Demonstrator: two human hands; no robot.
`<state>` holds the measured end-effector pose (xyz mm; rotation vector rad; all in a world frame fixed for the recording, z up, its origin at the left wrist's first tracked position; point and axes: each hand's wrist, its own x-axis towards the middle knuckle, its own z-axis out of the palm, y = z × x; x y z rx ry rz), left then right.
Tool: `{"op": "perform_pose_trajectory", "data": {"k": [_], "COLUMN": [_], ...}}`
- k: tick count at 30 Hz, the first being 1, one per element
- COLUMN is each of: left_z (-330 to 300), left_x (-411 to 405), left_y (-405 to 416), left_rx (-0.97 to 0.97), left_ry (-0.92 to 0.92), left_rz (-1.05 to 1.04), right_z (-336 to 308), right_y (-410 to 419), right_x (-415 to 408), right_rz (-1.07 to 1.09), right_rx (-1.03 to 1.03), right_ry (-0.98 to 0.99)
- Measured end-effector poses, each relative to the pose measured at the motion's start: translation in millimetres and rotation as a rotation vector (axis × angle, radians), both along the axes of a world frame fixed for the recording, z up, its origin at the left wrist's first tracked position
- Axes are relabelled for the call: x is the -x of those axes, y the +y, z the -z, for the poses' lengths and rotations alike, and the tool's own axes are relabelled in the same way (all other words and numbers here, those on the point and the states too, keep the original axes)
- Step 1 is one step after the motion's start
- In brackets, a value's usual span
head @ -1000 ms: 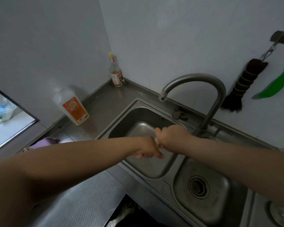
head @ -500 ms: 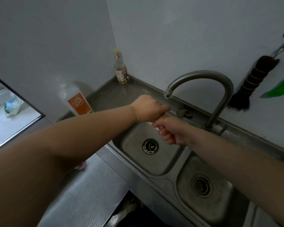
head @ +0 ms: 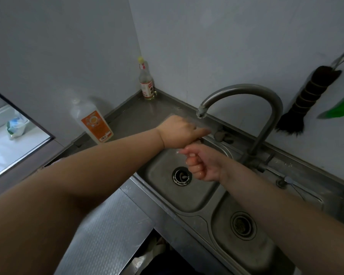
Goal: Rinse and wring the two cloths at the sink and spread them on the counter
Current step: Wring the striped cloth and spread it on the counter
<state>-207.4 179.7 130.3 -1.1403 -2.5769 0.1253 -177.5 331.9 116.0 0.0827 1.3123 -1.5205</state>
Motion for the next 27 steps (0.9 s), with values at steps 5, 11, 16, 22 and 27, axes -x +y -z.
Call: {"op": "perform_pose_trajectory", "data": {"k": [5,11,16,22,27], "left_z": [27.4,54.8,48.6,34.5,33.1], "left_x": [-23.8,-75.5,-113.3,-152.0,-189.9], "left_y": [9.0,7.5,-6.9,-43.6,-86.7], "left_rx": [-0.107,-0.423,-0.827,-1.051,-0.902], "left_ry": [-0.111,-0.695,-0.93,-0.987,-0.661], "left_rz": [-0.253,-0.68,-0.797,-0.815,-0.893], "right_z": [12.4,22.7,19.6,-3.9,-20.4], "right_y": [30.4,46.9,26.8,-20.4,-85.8], "right_x": [13.9,17.9,7.3,-20.2,-57.3], "right_rz": [-0.164,-0.065,-0.041,-0.061,-0.095], "right_rx": [-0.233,-0.277,-0.402,-0.252,-0.105], "right_ry": [0.408,0.518,0.9,0.983,0.943]}}
